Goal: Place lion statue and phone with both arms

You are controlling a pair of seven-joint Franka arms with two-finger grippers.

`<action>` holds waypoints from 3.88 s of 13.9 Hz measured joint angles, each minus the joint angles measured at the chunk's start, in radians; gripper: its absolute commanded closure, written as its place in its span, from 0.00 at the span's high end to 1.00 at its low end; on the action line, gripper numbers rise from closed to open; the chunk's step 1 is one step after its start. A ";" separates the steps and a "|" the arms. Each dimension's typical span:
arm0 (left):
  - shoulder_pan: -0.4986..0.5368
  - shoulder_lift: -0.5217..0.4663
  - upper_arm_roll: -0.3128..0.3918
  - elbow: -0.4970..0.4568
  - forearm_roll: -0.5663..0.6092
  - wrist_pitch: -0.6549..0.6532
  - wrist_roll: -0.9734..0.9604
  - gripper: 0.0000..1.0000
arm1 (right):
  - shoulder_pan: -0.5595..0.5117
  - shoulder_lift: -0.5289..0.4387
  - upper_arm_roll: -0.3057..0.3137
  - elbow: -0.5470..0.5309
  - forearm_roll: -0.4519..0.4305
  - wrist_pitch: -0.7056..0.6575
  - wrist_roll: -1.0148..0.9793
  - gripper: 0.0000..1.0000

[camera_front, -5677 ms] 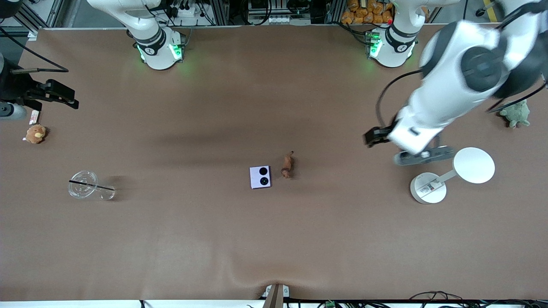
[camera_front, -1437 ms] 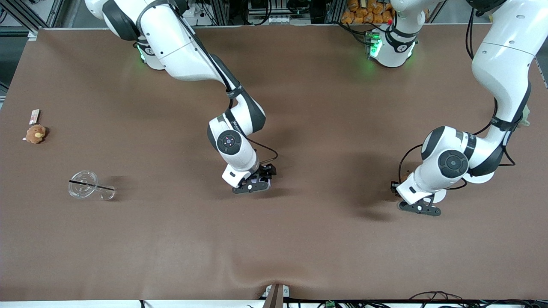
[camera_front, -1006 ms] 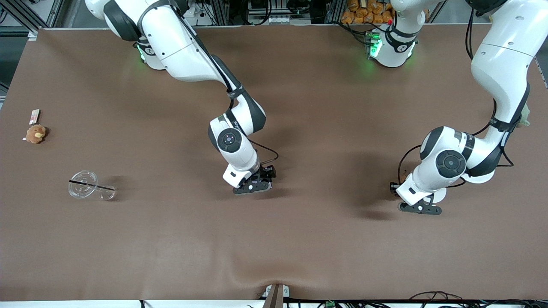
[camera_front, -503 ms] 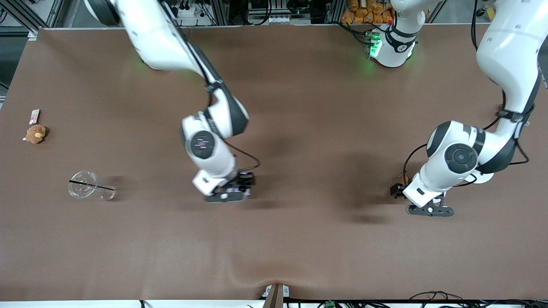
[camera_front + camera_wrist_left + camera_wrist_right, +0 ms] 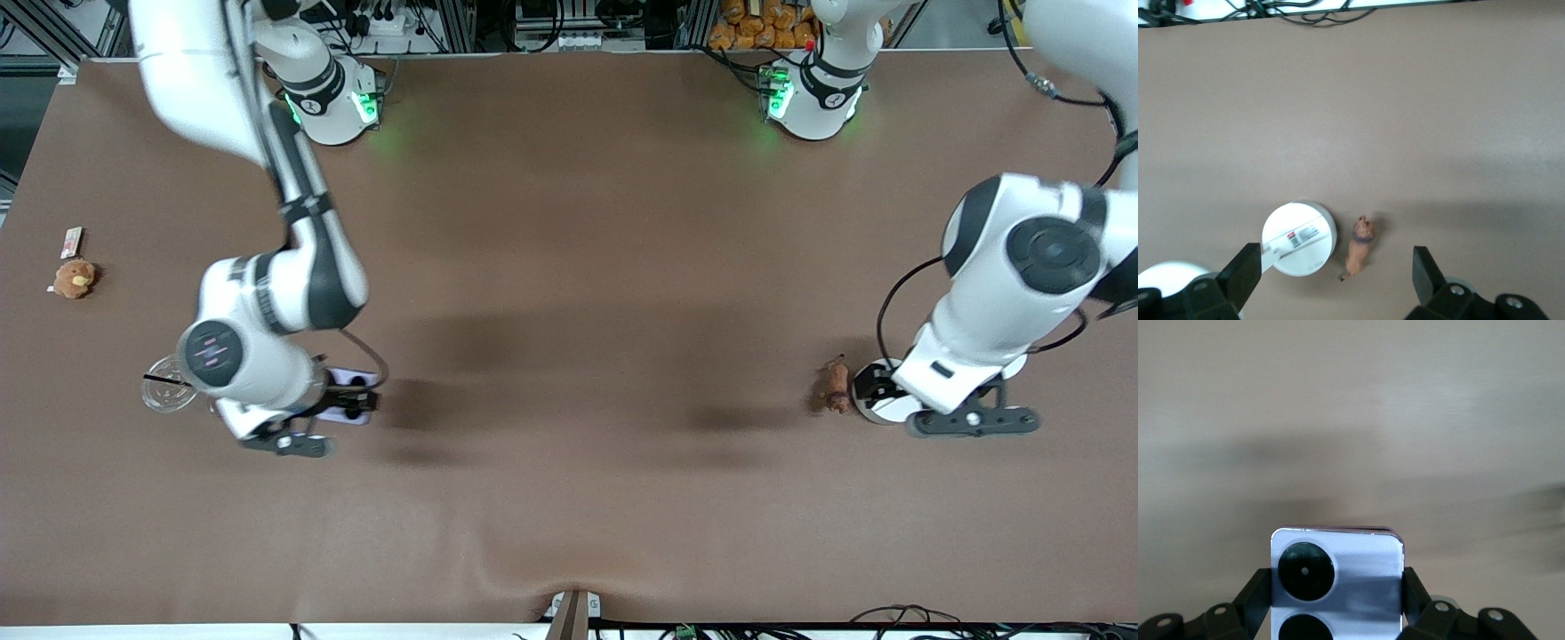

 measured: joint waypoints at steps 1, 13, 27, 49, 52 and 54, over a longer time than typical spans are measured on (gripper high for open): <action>0.000 -0.014 -0.004 0.028 -0.010 -0.042 0.002 1.00 | -0.042 0.008 0.000 -0.009 0.000 0.000 -0.065 0.49; 0.002 -0.215 0.007 0.138 -0.196 -0.258 0.026 1.00 | -0.167 0.141 0.004 -0.023 0.000 0.064 -0.263 1.00; -0.416 -0.398 0.605 0.083 -0.415 -0.468 0.238 1.00 | -0.241 -0.406 0.092 0.109 -0.138 -0.413 -0.263 1.00; -0.434 -0.506 0.629 -0.043 -0.467 -0.497 0.245 1.00 | -0.391 -0.716 0.281 -0.116 -0.210 -0.518 -0.149 1.00; -0.434 -0.507 0.629 -0.043 -0.467 -0.495 0.250 1.00 | -0.391 -0.716 0.281 -0.116 -0.213 -0.518 -0.149 1.00; -0.434 -0.507 0.629 -0.043 -0.461 -0.494 0.254 1.00 | -0.391 -0.716 0.282 -0.116 -0.213 -0.518 -0.149 1.00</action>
